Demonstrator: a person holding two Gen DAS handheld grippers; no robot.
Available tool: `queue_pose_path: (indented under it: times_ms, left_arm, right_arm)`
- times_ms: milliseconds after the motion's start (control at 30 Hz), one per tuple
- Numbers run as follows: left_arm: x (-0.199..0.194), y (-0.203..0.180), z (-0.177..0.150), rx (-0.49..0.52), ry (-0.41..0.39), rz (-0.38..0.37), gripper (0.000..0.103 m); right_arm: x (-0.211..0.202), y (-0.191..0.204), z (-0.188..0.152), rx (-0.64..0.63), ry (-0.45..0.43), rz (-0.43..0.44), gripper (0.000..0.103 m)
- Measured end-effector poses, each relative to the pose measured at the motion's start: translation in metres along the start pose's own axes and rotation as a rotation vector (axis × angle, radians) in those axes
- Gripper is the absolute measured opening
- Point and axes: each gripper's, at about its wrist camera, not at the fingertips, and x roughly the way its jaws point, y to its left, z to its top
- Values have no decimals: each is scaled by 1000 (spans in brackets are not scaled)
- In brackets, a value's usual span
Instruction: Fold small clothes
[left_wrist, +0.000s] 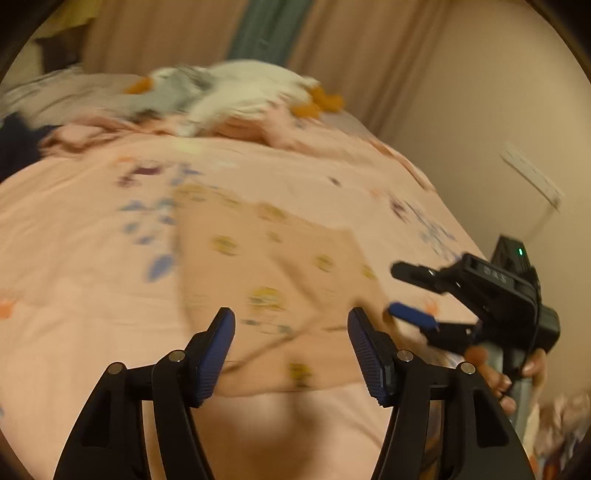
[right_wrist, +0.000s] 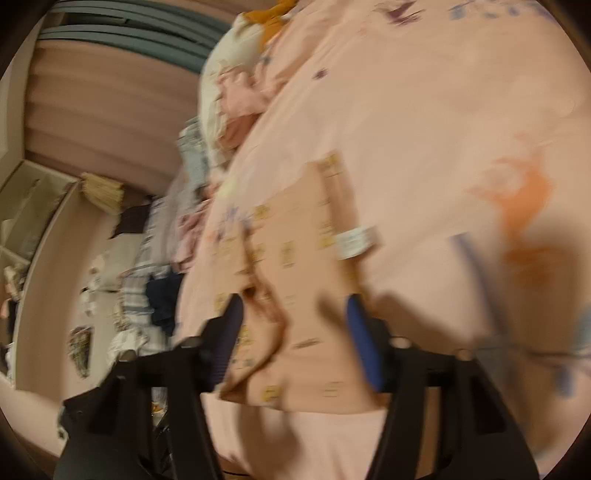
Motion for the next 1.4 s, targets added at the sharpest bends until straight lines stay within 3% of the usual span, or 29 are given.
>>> queue_pose_path:
  times_ms: [100, 267, 367, 600, 667, 733, 800, 933, 1033, 1133, 1400]
  left_arm:
    - [6, 21, -8, -57, 66, -5, 62]
    - [24, 49, -30, -162, 164, -1, 62]
    - [28, 49, -35, -172, 198, 6, 62]
    - [33, 44, -37, -136, 185, 10, 62]
    - [36, 44, -39, -150, 173, 14, 62]
    - [39, 39, -39, -121, 154, 36, 62]
    - [44, 33, -41, -76, 145, 75, 62]
    - [47, 25, -44, -34, 121, 125, 62]
    - [51, 22, -42, -39, 109, 172, 62]
    - [54, 20, -39, -46, 105, 210, 62]
    - [58, 8, -46, 22, 96, 280, 62]
  right_arm:
    - [22, 10, -7, 6, 76, 39, 62]
    - [62, 22, -20, -2, 170, -53, 62]
    - [69, 27, -21, -26, 159, -92, 62]
    - [91, 32, -19, -40, 171, -46, 46]
    - [99, 38, -20, -66, 166, -71, 35]
    - [106, 42, -19, -82, 164, -79, 15]
    - [109, 40, -18, -80, 141, -73, 10]
    - [94, 42, -14, -69, 74, 3, 8]
    - [72, 54, -13, -133, 23, 60, 7]
    - [47, 56, -14, -175, -47, 52, 7]
    - [-17, 13, -14, -120, -165, 23, 7]
